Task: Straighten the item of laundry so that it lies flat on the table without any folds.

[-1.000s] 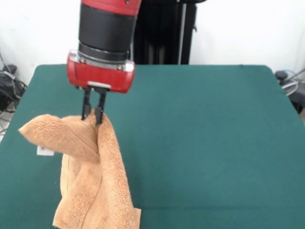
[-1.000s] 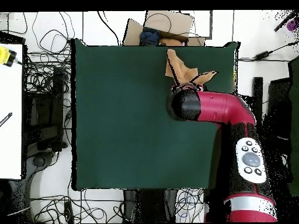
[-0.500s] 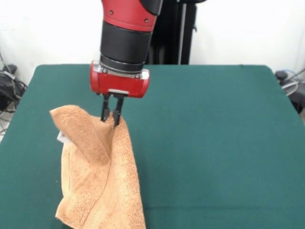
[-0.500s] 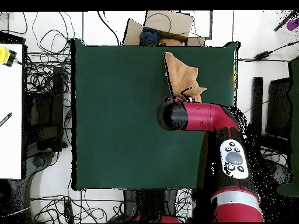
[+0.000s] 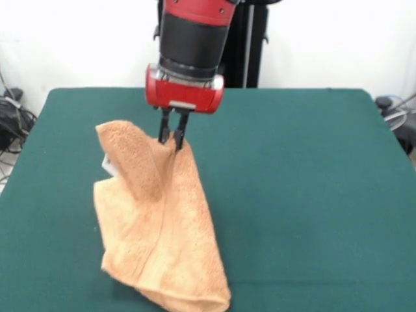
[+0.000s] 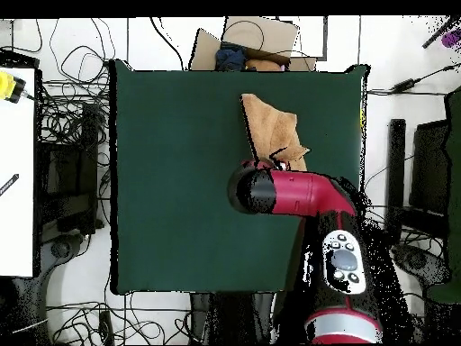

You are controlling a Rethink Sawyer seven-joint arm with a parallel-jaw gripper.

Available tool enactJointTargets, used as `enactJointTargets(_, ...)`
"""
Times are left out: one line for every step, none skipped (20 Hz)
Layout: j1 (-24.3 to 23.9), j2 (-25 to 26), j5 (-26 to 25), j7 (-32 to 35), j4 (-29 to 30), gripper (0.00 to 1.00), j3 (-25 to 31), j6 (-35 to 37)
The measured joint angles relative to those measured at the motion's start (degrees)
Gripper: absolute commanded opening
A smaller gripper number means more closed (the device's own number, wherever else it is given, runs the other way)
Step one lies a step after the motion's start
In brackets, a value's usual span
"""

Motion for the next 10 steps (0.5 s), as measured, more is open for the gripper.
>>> enactJointTargets(0.5, -0.3, 0.3, 0.0, 0.4, 0.00, -0.5, 0.0)
enactJointTargets(1.8, -1.0, 1.1, 0.2, 1.5, 0.00, -1.7, 0.0)
enactJointTargets(2.2, -1.2, 1.3, 0.2, 1.8, 0.00, -2.1, 0.0)
enactJointTargets(2.7, -1.6, 1.6, 0.2, 2.3, 0.00, -2.5, 0.0)
enactJointTargets(3.3, -2.0, 1.9, 0.2, 2.7, 0.00, -2.9, 0.0)
enactJointTargets(3.6, -2.1, 2.1, 0.2, 3.0, 0.00, -3.2, 0.0)
enactJointTargets(3.8, -2.3, 2.3, 0.2, 3.2, 0.00, -3.4, 0.0)
enactJointTargets(4.1, -2.3, 2.6, 0.2, 3.4, 0.00, -3.7, 0.0)
enactJointTargets(4.4, -2.2, 3.0, 0.2, 3.4, 0.00, -4.2, 0.0)
enactJointTargets(4.4, -2.1, 3.2, 0.2, 3.4, 0.00, -4.4, -0.1)
